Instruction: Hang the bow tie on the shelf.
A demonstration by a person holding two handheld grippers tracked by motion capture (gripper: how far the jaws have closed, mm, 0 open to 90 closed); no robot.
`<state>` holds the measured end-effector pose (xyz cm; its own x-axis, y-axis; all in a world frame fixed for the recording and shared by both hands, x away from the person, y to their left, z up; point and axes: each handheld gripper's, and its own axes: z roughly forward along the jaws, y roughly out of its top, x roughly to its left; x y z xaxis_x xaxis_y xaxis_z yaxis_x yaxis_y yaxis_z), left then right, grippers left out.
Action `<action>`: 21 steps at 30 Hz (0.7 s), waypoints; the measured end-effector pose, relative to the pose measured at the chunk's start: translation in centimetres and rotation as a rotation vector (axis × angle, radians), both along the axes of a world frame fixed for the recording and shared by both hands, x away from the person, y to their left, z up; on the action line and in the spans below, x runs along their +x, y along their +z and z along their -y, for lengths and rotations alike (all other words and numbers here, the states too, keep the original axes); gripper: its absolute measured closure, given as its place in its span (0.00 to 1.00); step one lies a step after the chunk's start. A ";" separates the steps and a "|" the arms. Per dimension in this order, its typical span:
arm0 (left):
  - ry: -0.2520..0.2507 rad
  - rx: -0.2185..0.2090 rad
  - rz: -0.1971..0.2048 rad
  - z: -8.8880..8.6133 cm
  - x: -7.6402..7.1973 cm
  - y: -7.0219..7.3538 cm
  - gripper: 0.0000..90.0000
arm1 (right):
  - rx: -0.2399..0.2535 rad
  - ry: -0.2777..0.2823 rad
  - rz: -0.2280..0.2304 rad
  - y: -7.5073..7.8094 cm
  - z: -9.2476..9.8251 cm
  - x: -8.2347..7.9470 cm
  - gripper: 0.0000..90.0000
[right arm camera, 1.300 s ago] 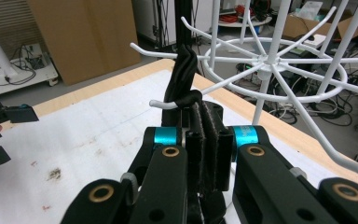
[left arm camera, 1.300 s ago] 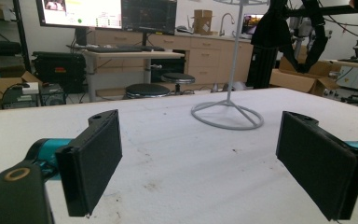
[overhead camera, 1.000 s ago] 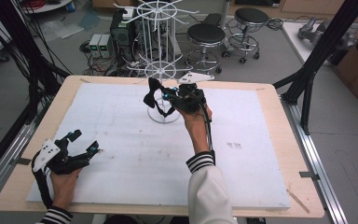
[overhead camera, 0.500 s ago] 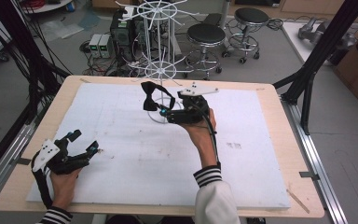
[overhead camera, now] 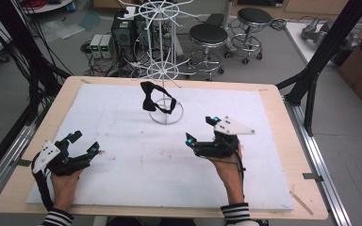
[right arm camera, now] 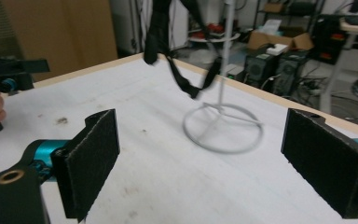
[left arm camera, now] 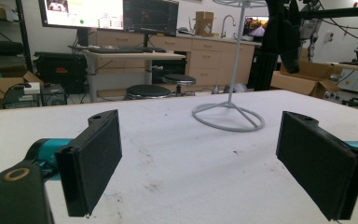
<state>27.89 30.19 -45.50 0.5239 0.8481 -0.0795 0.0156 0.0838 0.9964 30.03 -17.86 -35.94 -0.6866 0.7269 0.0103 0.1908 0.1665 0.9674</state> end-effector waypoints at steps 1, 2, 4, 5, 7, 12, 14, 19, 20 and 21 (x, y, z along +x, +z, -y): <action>0.001 0.003 0.001 0.0 0.0 0.0 0.16 | 0.000 0.000 0.000 0.0 0.0 0.0 0.12; 0.001 0.001 0.000 0.0 0.0 0.0 0.16 | 0.010 -0.017 0.011 -0.5 0.7 -0.5 0.12; 0.001 0.002 -0.002 0.0 0.0 0.0 0.16 | 0.049 -0.078 0.048 -2.0 2.8 -1.8 0.12; 0.001 0.002 -0.002 0.0 0.0 0.0 0.16 | 0.063 -0.097 0.058 -2.5 3.5 -2.2 0.12; 0.000 0.000 -0.002 0.0 0.0 0.0 0.16 | 0.074 -0.114 0.065 -3.0 4.2 -2.5 0.12; 0.003 0.000 -0.001 0.0 0.0 0.0 0.16 | 0.097 -0.205 0.093 -5.3 7.0 -3.9 0.12; 0.003 0.002 -0.001 0.0 0.0 0.0 0.16 | 0.095 -0.217 0.101 -5.6 7.4 -3.9 0.12; 0.005 0.010 -0.003 0.1 0.0 0.0 0.16 | 0.112 -0.275 0.111 -7.5 8.9 -4.5 0.12; 0.005 0.010 -0.004 0.1 0.0 0.0 0.16 | 0.114 -0.278 0.108 -7.7 9.0 -4.6 0.12; 0.006 0.013 -0.004 0.1 0.0 0.0 0.16 | 0.112 -0.284 0.112 -7.9 9.1 -4.6 0.12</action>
<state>27.94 30.08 -45.46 0.5184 0.8522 -0.0711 0.0194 0.0714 0.9973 25.41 -26.96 -43.84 -0.4583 0.8881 0.0369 0.1060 0.0134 0.9943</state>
